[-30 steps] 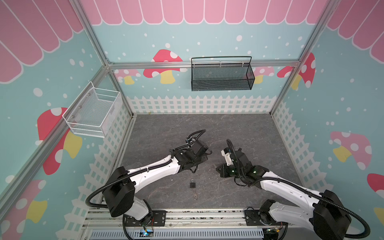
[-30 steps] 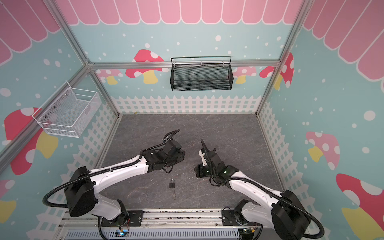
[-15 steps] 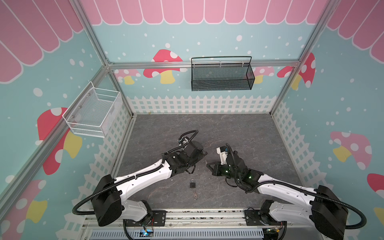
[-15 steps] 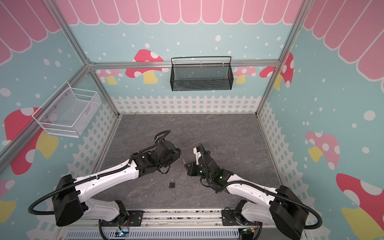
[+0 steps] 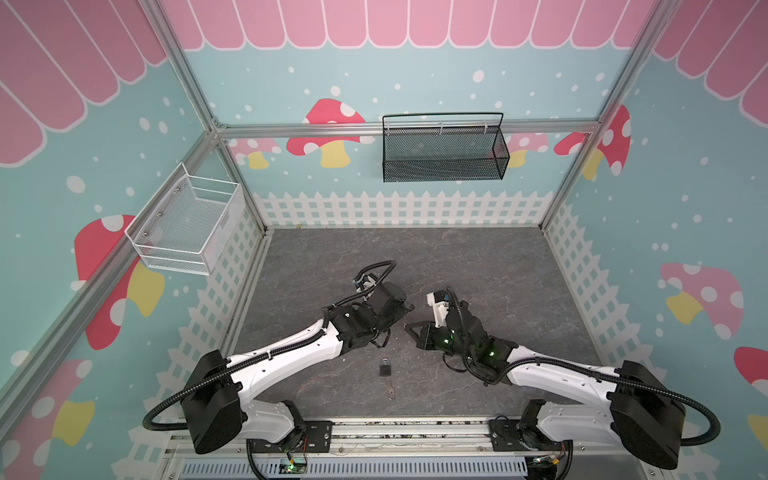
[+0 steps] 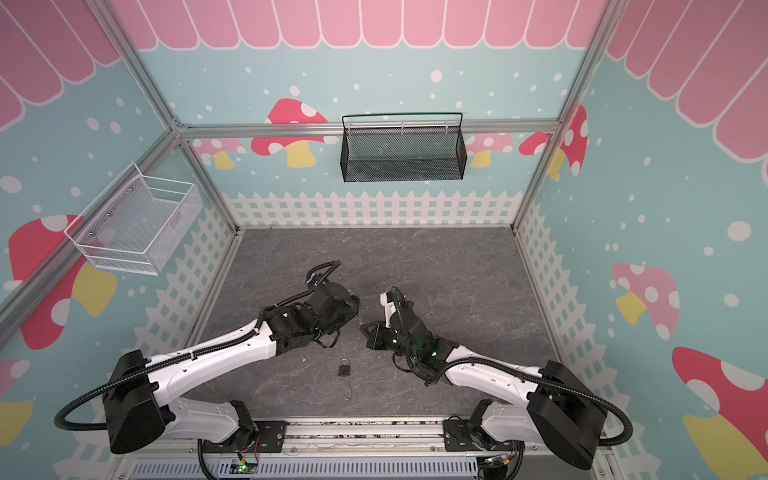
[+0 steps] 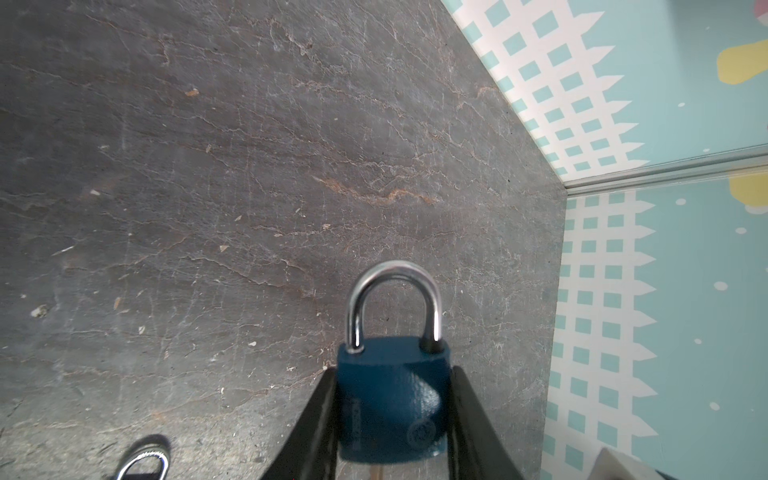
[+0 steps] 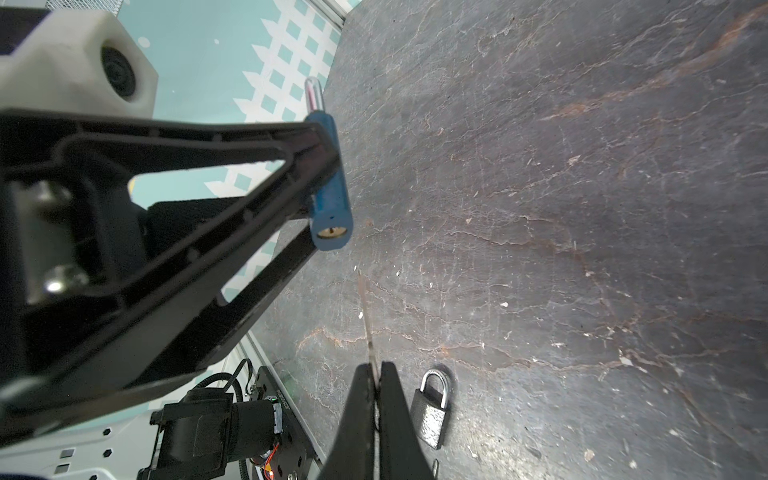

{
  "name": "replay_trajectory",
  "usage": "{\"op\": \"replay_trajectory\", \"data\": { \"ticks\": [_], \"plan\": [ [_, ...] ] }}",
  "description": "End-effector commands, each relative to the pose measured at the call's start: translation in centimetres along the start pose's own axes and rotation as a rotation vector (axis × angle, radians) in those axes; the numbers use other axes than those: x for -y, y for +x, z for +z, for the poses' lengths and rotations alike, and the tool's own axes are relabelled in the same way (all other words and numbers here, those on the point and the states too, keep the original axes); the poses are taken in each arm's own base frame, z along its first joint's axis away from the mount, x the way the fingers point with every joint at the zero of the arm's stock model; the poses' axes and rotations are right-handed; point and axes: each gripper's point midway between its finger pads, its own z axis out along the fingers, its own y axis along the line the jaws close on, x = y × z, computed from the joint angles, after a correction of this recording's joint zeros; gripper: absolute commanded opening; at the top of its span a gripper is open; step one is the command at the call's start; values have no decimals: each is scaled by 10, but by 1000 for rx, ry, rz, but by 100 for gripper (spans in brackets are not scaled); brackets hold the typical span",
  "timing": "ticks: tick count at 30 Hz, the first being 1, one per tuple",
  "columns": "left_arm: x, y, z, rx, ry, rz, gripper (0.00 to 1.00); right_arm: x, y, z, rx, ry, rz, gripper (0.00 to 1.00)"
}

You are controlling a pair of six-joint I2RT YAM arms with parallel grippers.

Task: Unlock with the key
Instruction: 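Bring the padlock and key together, right gripper aiming key at keyhole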

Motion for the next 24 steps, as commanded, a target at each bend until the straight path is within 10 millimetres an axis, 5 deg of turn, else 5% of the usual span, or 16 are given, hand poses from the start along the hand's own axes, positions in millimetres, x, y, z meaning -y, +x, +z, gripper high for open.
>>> {"op": "replay_trajectory", "data": {
  "ticks": [1, 24],
  "plan": [
    [7, -6, -2, 37, 10, -8, 0, -15, -13, 1, 44, -29, 27, 0],
    [9, 0, -1, 16, 14, 8, 0, -12, -21, 9, 70, 8, 41, 0]
  ]
}}
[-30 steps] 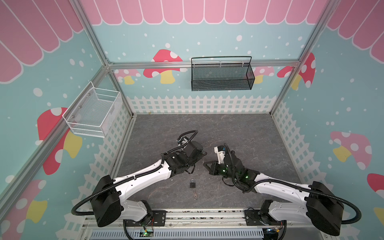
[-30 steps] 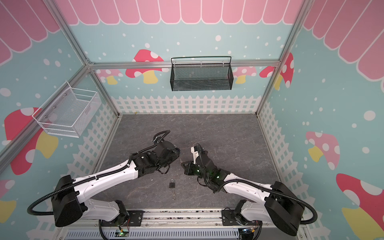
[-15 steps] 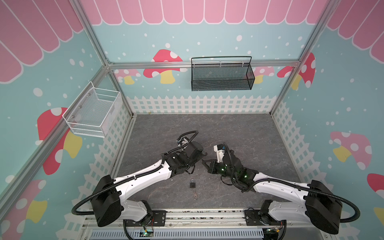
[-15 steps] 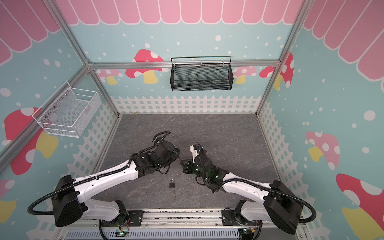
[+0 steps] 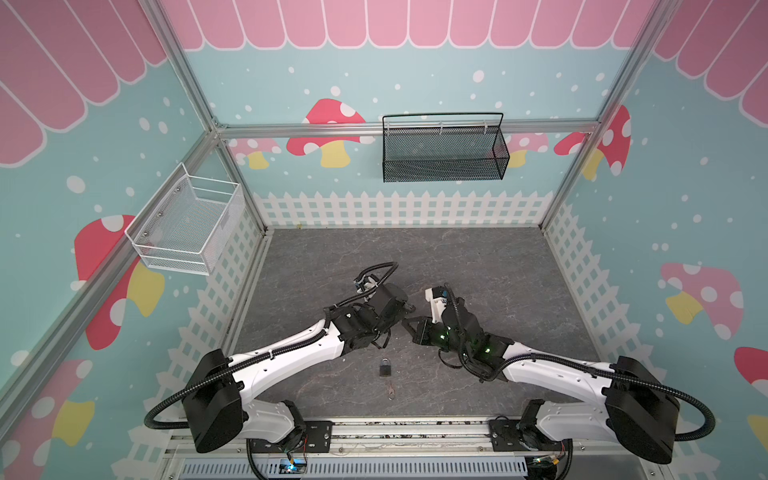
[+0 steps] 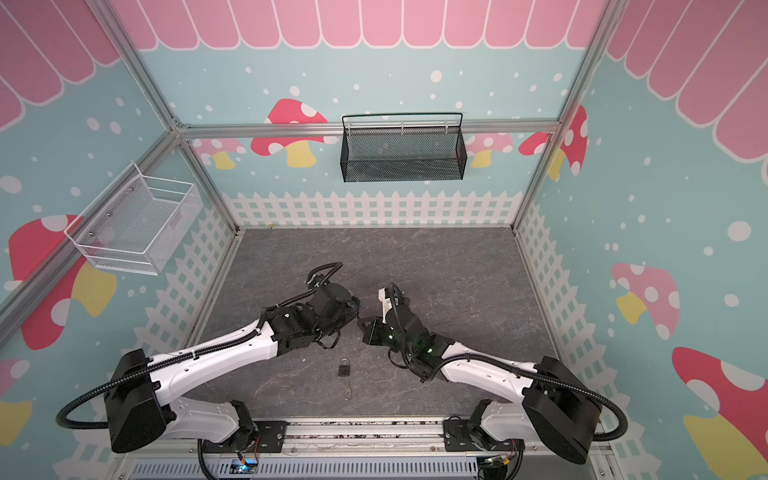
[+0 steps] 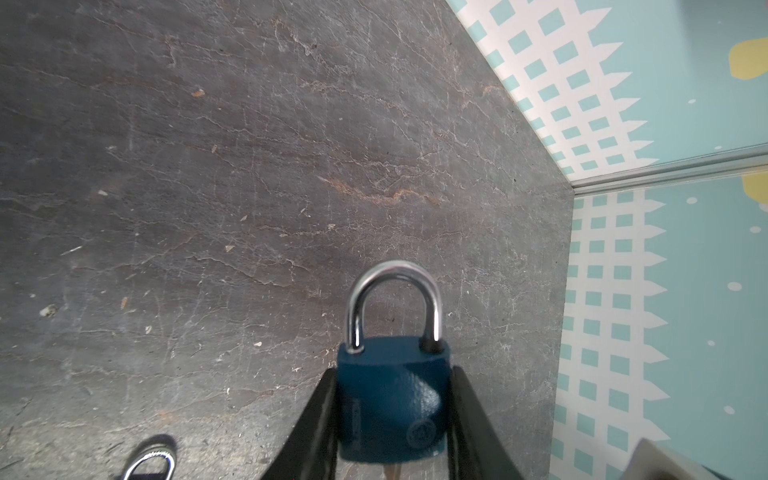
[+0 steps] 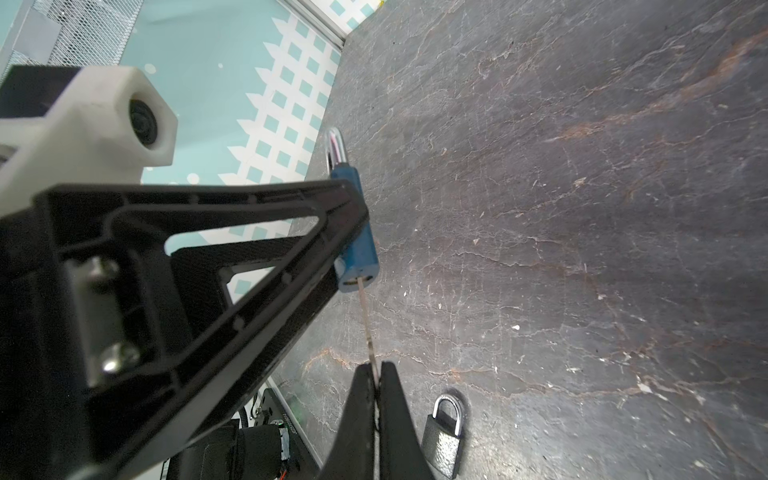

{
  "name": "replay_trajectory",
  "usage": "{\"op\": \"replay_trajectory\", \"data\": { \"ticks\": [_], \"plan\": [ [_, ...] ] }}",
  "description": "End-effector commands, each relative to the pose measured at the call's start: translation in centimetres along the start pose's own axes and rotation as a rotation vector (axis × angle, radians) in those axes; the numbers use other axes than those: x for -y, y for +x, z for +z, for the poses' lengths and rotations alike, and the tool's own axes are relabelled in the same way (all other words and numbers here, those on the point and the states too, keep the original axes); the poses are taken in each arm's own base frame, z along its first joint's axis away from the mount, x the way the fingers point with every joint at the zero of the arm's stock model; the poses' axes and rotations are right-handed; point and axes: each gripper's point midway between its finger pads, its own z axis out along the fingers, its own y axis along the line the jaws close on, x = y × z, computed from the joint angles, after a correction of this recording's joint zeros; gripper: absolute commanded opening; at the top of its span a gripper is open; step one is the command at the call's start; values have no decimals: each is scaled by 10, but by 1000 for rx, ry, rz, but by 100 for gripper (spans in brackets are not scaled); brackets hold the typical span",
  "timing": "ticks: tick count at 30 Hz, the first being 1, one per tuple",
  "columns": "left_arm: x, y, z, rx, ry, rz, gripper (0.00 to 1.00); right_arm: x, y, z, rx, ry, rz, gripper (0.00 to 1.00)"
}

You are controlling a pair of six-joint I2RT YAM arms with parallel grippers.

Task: Unlock with the key
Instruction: 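Bring the padlock and key together, right gripper aiming key at keyhole, then push the key into the padlock's keyhole with the right gripper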

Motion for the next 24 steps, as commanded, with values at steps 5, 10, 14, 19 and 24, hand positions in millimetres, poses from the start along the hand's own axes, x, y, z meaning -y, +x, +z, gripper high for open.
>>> {"op": "replay_trajectory", "data": {
  "ticks": [5, 10, 14, 19, 24],
  "plan": [
    [13, 0, -5, 9, 33, 3, 0, -7, -17, 0, 65, 19, 12, 0],
    [7, 4, -1, 2, 10, 11, 0, -7, -29, -4, 110, 56, -16, 0],
    [6, 10, 1, -25, 5, 0, 0, -12, -39, -5, 142, 63, -40, 0],
    [10, 21, 0, -80, 25, -45, 0, -11, -45, -5, 180, 100, -62, 0],
    [19, 28, -5, -105, 50, -53, 0, -18, -53, -1, 208, 108, -100, 0]
  ]
}}
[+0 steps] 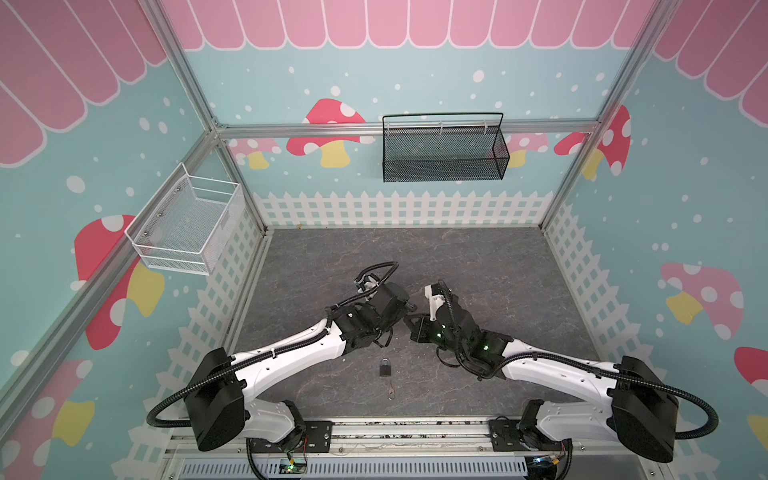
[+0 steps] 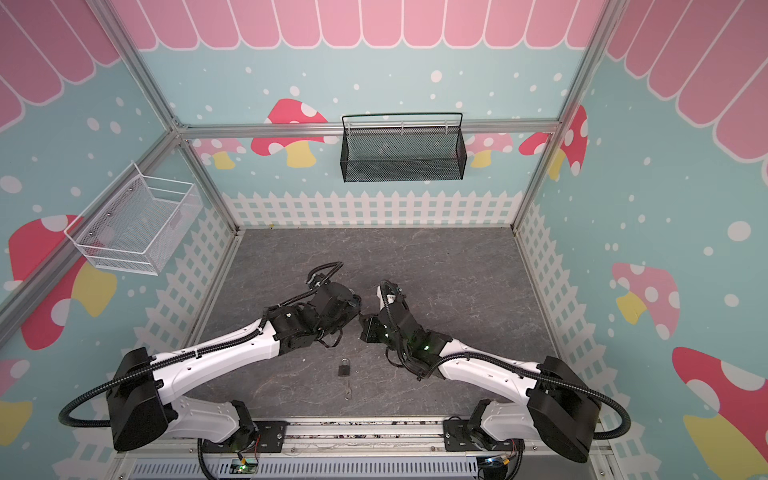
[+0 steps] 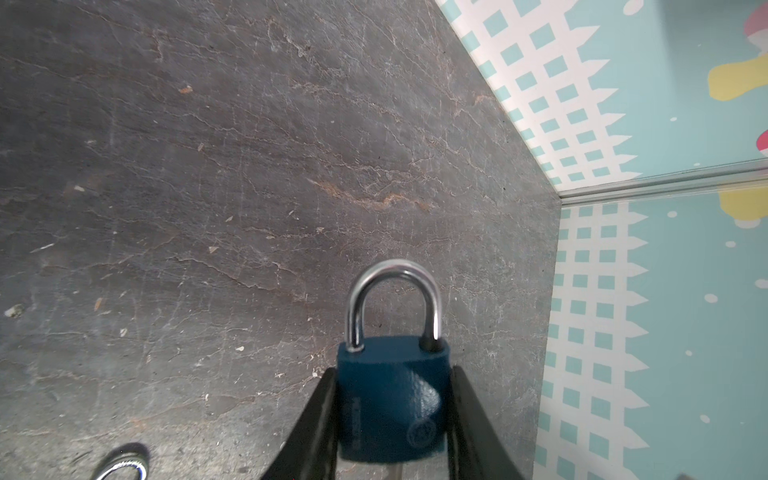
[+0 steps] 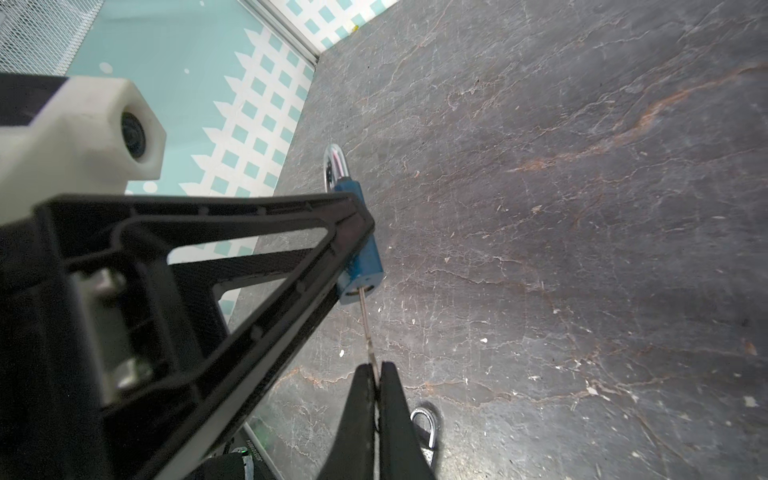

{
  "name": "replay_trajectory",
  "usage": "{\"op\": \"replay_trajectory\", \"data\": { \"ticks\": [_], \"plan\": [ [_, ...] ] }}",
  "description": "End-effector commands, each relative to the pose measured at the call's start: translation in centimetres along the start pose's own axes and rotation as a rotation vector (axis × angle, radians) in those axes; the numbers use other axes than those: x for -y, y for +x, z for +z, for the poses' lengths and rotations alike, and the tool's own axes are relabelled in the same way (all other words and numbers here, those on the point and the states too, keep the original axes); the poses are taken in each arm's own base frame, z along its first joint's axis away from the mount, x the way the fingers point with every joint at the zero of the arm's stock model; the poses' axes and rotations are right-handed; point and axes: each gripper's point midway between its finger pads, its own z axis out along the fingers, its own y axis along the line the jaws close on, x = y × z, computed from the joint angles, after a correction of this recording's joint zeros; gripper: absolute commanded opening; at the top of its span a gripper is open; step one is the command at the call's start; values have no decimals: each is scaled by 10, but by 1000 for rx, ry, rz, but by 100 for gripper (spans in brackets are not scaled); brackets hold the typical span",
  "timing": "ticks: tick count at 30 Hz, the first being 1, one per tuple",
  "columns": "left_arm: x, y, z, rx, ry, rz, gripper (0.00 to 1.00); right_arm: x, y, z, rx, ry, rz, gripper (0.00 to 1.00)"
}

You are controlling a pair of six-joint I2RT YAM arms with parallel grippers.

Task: Unlock with the key
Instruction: 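Push the key into the padlock's keyhole with the right gripper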

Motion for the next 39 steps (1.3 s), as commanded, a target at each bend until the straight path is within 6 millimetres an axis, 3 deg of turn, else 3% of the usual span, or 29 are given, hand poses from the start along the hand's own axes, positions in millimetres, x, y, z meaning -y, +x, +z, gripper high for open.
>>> {"op": "replay_trajectory", "data": {
  "ticks": [1, 6, 11, 15, 22, 32, 39],
  "plan": [
    [12, 30, -7, -120, 29, -20, 0, -14, -42, 2, 158, 7, -13, 0],
    [13, 35, -10, -138, 35, -11, 0, -15, -47, 0, 180, 15, -26, 0],
    [-9, 30, -7, -98, -50, 35, 0, -13, -55, -12, 213, 31, -29, 0],
    [-22, 30, -3, -87, -93, 12, 0, -12, -47, -12, 174, 30, 4, 0],
    [-7, 26, -7, -99, -50, -101, 0, -3, -35, -6, 104, 92, 28, 0],
    [7, 33, -15, -149, 8, -290, 0, -13, -27, 8, 84, 85, 37, 0],
    [15, 38, -24, -184, 74, -356, 0, -15, -40, 3, 173, 77, 25, 0]
  ]
}}
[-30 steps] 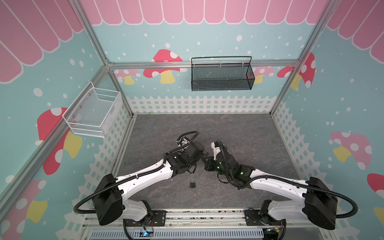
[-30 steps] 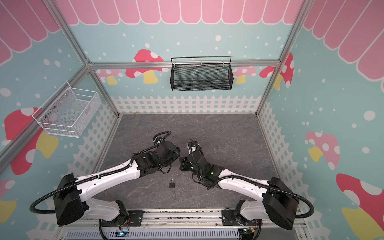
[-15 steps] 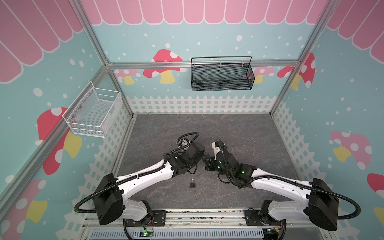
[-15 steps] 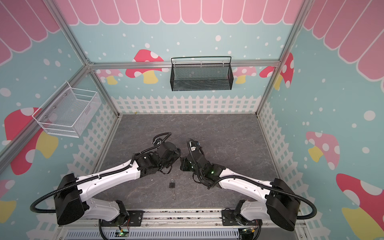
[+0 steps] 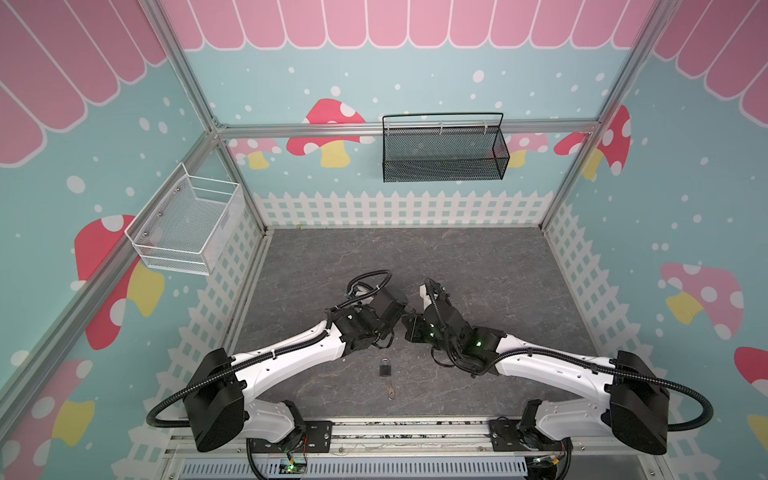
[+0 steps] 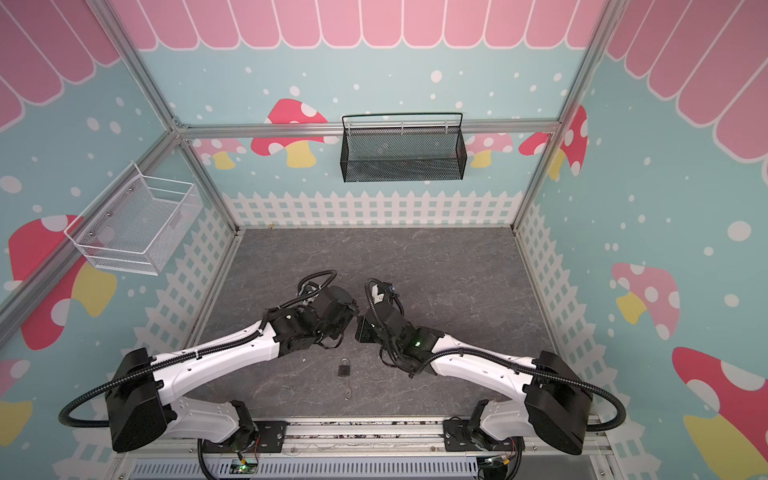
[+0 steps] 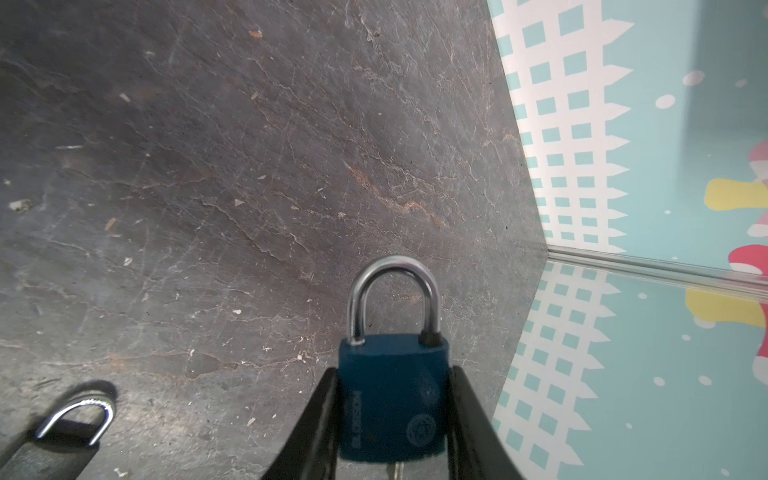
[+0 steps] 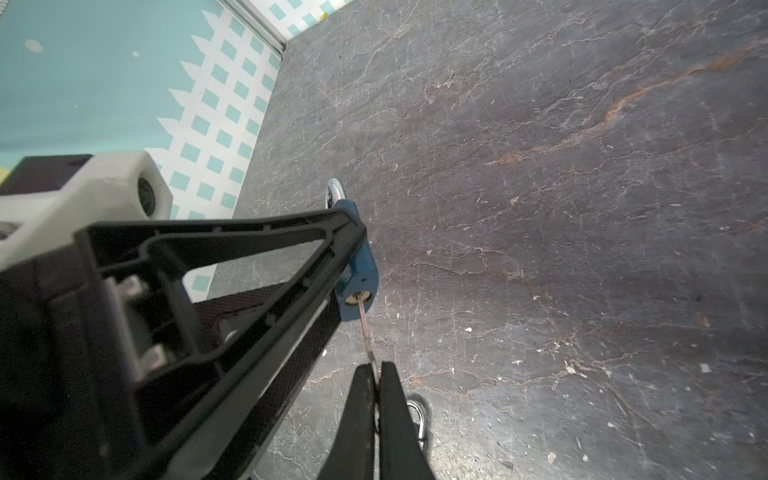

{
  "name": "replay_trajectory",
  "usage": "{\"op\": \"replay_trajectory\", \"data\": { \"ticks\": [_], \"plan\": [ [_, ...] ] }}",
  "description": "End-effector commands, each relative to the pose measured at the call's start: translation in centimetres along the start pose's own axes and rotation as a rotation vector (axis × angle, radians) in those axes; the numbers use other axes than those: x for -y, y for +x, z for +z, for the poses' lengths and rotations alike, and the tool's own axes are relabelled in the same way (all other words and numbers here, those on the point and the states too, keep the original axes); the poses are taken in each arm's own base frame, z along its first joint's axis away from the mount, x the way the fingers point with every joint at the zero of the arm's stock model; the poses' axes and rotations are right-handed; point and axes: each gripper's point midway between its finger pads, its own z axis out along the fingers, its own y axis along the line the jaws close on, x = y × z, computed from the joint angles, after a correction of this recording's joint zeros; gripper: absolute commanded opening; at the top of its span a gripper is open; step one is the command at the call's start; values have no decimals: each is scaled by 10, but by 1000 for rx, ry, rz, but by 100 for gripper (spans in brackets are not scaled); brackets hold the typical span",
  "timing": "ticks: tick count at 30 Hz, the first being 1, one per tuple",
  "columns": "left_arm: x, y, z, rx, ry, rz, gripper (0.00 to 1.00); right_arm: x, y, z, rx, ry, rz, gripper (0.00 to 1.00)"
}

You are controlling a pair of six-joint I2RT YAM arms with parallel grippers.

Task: Unlock with the key
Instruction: 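Push the key into the padlock's keyhole with the right gripper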

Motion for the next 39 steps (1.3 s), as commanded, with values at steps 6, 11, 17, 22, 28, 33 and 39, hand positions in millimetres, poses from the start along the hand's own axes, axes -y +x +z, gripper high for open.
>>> {"op": "replay_trajectory", "data": {
  "ticks": [6, 11, 17, 22, 28, 33, 39],
  "plan": [
    [12, 40, -23, -192, 60, -69, 0, -18, -57, -18, 254, -61, 27, 0],
    [4, 31, -22, -162, 40, -154, 0, -10, -51, -15, 222, 40, 2, 0],
    [17, 22, -29, -133, 79, -214, 0, -9, -42, -6, 172, 69, -42, 0],
    [28, 26, -35, -161, 110, -222, 0, -18, -37, -8, 174, -29, -2, 0],
    [34, 35, -38, -219, 149, -242, 0, -30, -31, -4, 122, -112, 59, 0],
    [33, 34, -44, -223, 174, -253, 0, -44, -29, -10, 92, -239, 174, 0],
    [26, 33, -42, -221, 171, -269, 0, -48, -35, -18, 81, -306, 314, 0]
  ]
}}
